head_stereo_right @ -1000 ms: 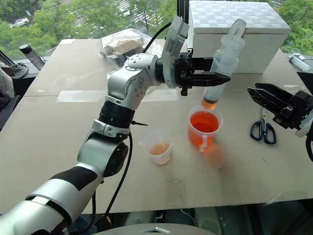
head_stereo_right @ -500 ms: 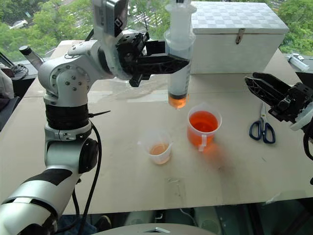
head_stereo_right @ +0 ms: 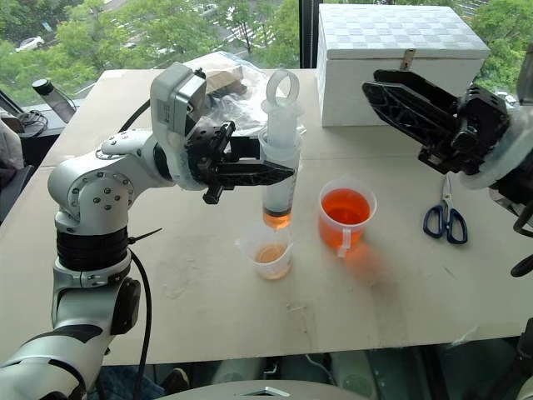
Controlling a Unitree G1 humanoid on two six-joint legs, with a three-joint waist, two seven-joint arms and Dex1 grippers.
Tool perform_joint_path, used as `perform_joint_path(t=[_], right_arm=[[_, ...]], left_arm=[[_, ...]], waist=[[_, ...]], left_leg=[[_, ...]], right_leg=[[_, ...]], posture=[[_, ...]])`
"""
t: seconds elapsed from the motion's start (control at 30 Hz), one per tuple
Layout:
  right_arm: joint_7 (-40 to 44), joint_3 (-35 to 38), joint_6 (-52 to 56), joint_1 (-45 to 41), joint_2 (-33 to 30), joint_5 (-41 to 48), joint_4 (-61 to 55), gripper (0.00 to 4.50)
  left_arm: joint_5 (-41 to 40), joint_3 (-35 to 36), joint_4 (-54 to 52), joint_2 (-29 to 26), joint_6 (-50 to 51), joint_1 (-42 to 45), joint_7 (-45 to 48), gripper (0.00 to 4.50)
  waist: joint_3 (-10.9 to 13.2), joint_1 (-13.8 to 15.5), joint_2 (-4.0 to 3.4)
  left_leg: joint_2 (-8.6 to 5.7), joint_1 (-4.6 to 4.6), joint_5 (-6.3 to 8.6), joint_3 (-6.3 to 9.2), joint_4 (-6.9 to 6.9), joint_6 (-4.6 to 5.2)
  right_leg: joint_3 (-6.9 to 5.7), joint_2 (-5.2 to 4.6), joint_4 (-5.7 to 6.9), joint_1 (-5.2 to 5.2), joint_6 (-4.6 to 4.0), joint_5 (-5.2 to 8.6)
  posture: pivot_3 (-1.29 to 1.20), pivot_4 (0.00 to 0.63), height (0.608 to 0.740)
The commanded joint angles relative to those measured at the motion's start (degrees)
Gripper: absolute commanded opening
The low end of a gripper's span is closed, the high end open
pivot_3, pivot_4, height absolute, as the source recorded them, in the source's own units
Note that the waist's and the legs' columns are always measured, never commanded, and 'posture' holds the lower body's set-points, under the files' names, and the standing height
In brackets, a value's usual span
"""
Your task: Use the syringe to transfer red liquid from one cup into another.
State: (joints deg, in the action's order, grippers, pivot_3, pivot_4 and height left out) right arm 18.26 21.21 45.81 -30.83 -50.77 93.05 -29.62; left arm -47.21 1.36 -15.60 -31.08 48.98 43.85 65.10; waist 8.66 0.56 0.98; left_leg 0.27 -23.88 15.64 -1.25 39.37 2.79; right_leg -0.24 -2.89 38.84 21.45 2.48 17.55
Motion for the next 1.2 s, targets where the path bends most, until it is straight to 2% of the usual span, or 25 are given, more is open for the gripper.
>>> perform_joint_path(t=[0.03, 0.4, 0.57, 0.7, 1.0, 1.1, 1.2], right_arm=[[-0.73, -1.85, 0.98, -2.15, -1.75, 2.75, -1.78, 1.57], [-2.29, -9.76, 1.37, -6.10, -0.23, -3.94, -2.00, 1.57], [-4.13, -12.02, 1.50, -8.88, 2.09, -2.46, -1.91, 1.57], [-6.69, -15.22, 1.74, -10.48, 4.96, -5.54, -1.25, 1.57], [-9.24, -16.18, 2.96, -11.45, 7.97, -5.20, -1.02, 1.57], [-9.60, -16.16, 3.37, -10.64, 8.07, -5.06, -1.59, 0.11], [-9.50, -16.39, 3.91, -9.74, 7.83, -4.98, -2.26, 0.05]], left_arm=[[0.56, -0.21, -2.99, -0.53, -3.11, -1.11, -0.18, 1.41], [-0.30, -0.11, -4.48, -1.34, -3.77, -3.46, -0.84, 1.41], [-0.16, -0.49, -4.47, -1.68, -4.16, -3.96, -0.95, 1.41], [0.23, -1.14, -4.10, -1.65, -4.63, -3.77, -0.82, 1.41], [0.36, -2.22, -4.03, -1.64, -5.02, -4.11, -0.50, 1.41], [0.75, -2.41, -3.72, -1.50, -5.42, -4.26, -0.53, 1.41], [0.77, -2.22, -3.17, -0.93, -5.68, -3.81, -0.82, 1.41]], waist=[[0.00, 0.13, 0.00], [0.00, 0.02, 0.00], [0.00, -0.02, 0.00], [0.00, -0.09, 0.00], [0.01, -0.10, 0.00], [0.01, -0.14, 0.00], [0.01, -0.12, 0.00]], left_leg=[[0.00, 0.00, 0.00, 0.00, 0.00, 0.00], [0.00, 0.00, 0.00, 0.01, -0.01, 0.01], [0.00, 0.00, 0.00, 0.01, -0.02, 0.01], [0.00, 0.00, 0.01, 0.02, -0.03, 0.01], [0.00, -0.01, 0.00, 0.02, -0.06, 0.01], [0.00, -0.01, 0.00, 0.02, -0.08, 0.01], [0.00, -0.01, 0.01, 0.01, -0.08, 0.01]], right_leg=[[0.00, 0.00, 0.00, 0.00, 0.00, 0.00], [0.00, 0.00, 0.00, 0.02, 0.00, 0.00], [-0.01, 0.00, 0.00, 0.02, 0.00, 0.00], [-0.01, -0.01, -0.01, 0.02, 0.00, 0.00], [-0.02, -0.01, -0.02, 0.03, 0.00, 0.00], [-0.02, -0.01, -0.01, 0.04, 0.00, 0.00], [-0.01, -0.01, -0.02, 0.03, 0.00, 0.00]], posture=[[0.00, 0.150, 0.740], [0.00, 0.150, 0.740], [0.00, 0.150, 0.740], [0.00, 0.150, 0.740], [0.00, 0.150, 0.740], [0.00, 0.150, 0.740], [0.00, 0.150, 0.740]])
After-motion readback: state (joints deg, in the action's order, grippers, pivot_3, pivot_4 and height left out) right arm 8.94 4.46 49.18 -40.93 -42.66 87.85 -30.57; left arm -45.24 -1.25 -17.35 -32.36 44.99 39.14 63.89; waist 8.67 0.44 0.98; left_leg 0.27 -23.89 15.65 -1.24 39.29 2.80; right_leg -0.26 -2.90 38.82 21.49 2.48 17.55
